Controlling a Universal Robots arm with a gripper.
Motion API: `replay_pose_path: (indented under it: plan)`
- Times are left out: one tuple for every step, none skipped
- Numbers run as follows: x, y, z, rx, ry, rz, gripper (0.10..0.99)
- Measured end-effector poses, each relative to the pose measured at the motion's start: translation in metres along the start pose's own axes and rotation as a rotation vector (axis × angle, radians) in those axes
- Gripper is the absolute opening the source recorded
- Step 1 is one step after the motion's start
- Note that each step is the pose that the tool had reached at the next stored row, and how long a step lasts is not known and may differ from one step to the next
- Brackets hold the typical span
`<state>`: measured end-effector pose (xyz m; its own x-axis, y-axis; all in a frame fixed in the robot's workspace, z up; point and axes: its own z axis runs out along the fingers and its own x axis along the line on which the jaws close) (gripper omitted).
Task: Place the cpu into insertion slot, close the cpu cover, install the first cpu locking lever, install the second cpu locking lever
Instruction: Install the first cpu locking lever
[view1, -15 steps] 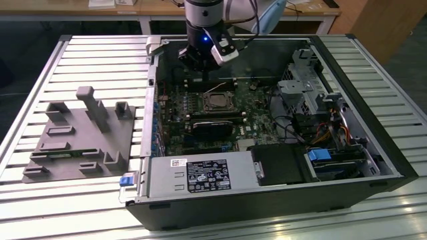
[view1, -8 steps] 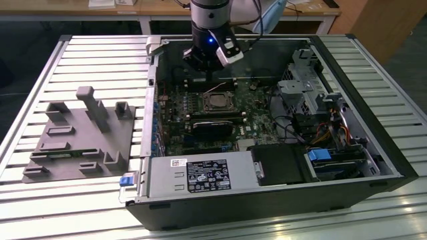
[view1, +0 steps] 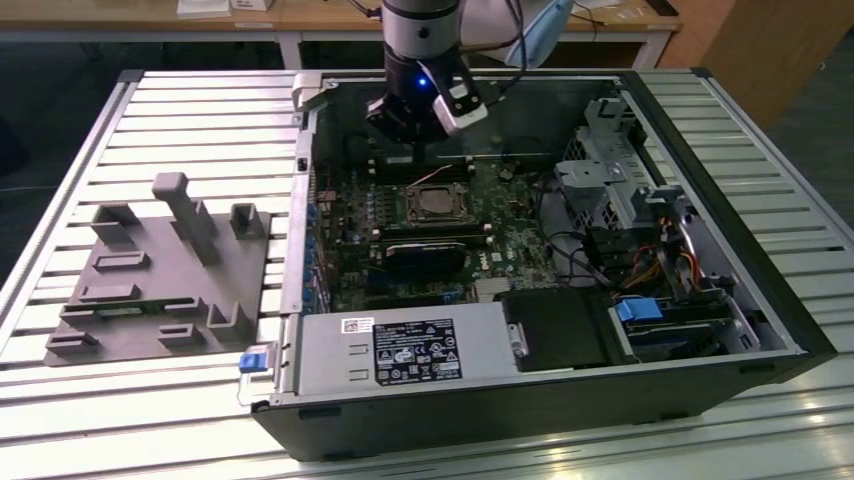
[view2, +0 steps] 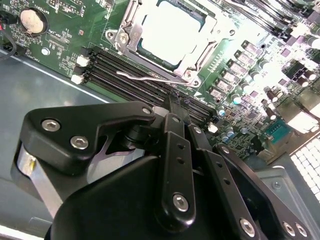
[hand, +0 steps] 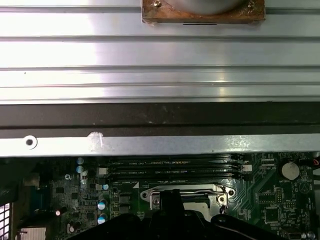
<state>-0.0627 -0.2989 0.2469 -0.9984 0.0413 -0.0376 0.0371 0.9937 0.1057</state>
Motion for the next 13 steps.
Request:
replay_pose_path:
  plan:
    - [-0.0002,0.0,0.0002,0.0,0.0001,0.0,0.106]
    - [-0.0005,-0.0001,0.0005,0.0,0.0003,0.0,0.106]
    - [-0.0009,-0.0001,0.0009,0.0,0.0004,0.0,0.106]
    - [-0.0014,-0.0001,0.0013,0.0,0.0005,0.0,0.106]
    - [-0.0021,-0.0001,0.0018,0.0,0.0009,0.0,0.106]
    - [-0.0054,-0.0001,0.003,0.0,0.0037,0.001,0.106]
    - [-0.0071,0.0001,0.0038,0.0,0.0056,0.001,0.106]
    - [-0.0084,0.0004,0.0047,0.0,0.0072,0.001,0.106]
    - [-0.0093,0.0006,0.0058,0.001,0.008,0.001,0.106]
    - [-0.0095,0.0008,0.0066,0.0,0.0083,0.0,0.106]
    - [-0.0095,0.0008,0.0075,0.0,0.0087,-0.005,0.106]
    - [-0.0096,0.0009,0.0082,0.0,0.0091,-0.009,0.106]
    - [-0.0099,0.0009,0.0089,0.0,0.0095,-0.013,0.106]
